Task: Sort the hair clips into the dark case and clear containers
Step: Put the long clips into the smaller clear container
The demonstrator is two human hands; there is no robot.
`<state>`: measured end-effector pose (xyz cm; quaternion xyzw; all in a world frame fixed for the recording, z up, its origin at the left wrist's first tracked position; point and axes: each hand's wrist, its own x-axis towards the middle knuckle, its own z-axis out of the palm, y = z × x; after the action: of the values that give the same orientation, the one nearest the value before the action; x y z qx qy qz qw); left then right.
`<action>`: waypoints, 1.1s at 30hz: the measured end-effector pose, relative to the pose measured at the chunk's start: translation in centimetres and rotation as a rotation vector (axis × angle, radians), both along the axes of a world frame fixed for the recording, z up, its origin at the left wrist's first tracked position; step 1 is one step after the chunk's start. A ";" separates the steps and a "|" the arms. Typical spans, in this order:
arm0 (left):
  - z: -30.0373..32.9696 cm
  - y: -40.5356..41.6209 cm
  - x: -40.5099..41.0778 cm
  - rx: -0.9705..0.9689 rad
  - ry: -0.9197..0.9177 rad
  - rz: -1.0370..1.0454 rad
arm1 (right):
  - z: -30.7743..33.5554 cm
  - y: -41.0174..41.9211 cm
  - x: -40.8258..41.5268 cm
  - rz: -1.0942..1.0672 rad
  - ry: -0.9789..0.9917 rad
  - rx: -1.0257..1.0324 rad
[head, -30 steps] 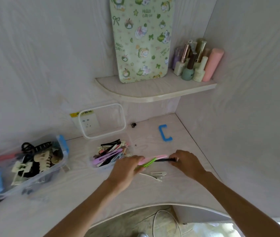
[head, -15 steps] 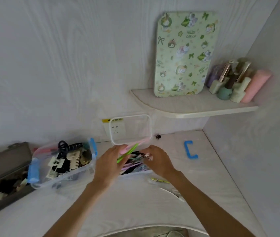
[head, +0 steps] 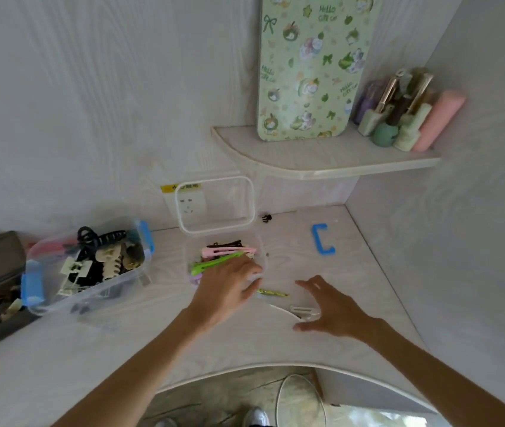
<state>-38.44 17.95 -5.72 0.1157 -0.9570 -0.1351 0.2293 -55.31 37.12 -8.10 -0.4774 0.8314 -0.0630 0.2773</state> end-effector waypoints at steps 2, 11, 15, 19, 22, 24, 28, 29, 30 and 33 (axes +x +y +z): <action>-1.4 2.2 -0.1 0.028 -0.134 -0.099 | -1.5 0.6 1.8 0.031 0.040 0.034; -6.1 3.0 0.1 0.079 -0.363 -0.012 | -3.0 -0.3 2.3 -0.058 -0.027 -0.274; -5.9 2.5 0.5 0.206 -0.328 -0.002 | -2.4 -1.7 2.5 0.036 0.015 -0.256; -5.9 2.2 1.6 0.290 -0.390 0.018 | -3.1 -1.6 2.6 0.058 0.074 -0.303; -4.7 1.9 3.2 0.264 -0.288 0.035 | -3.5 -0.7 2.2 0.103 0.119 -0.301; -2.5 1.7 3.9 0.205 -0.121 0.058 | -3.2 -0.2 1.8 0.122 0.152 -0.300; 1.1 -1.9 3.7 0.139 0.015 0.218 | -1.5 -2.4 1.1 0.092 0.205 -0.433; 1.3 -3.1 3.6 0.154 0.003 0.246 | -0.9 -3.3 1.0 0.080 0.237 -0.470; 1.3 -4.1 3.6 0.174 -0.030 0.271 | -0.1 -4.1 0.9 0.065 0.267 -0.505; 0.5 -5.5 3.9 0.206 -0.204 0.326 | 1.6 -6.5 1.0 0.037 0.306 -0.607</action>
<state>-34.52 12.42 -5.20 0.3048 -0.9250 -0.1810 0.1368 -54.28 30.63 -6.51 -0.5571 0.7979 -0.2302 -0.0044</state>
